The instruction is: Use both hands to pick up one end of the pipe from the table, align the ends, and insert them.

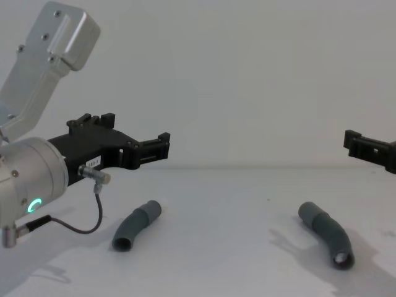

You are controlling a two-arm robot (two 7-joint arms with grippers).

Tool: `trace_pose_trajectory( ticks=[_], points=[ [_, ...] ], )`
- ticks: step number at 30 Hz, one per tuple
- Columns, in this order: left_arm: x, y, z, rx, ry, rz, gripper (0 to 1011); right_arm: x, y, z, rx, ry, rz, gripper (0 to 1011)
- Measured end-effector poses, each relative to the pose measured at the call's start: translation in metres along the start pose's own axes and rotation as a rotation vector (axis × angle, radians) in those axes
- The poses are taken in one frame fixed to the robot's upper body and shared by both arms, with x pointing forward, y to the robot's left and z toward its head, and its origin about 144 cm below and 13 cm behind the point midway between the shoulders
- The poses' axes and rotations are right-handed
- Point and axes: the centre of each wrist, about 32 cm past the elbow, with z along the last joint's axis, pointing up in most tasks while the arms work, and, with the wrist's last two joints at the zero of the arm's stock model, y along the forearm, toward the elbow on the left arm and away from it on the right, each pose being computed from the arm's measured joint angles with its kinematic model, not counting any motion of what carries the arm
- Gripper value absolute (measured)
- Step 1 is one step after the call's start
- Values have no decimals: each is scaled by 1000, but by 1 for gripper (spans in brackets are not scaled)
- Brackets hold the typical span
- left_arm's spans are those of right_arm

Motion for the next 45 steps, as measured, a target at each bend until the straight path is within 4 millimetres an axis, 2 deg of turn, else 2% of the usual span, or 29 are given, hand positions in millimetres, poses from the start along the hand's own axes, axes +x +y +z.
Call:
trace_pose_trajectory(
  ticks=[10,27,45],
  points=[
    [0,0,0,0,0,0,1001,3,6,3,-42,-2,-2,1005],
    [0,0,0,0,0,0,1001,13,32,5,-255,28,23,1005],
    [0,0,0,0,0,0,1001,11,51,-5,-398,54,92,1005]
  ],
)
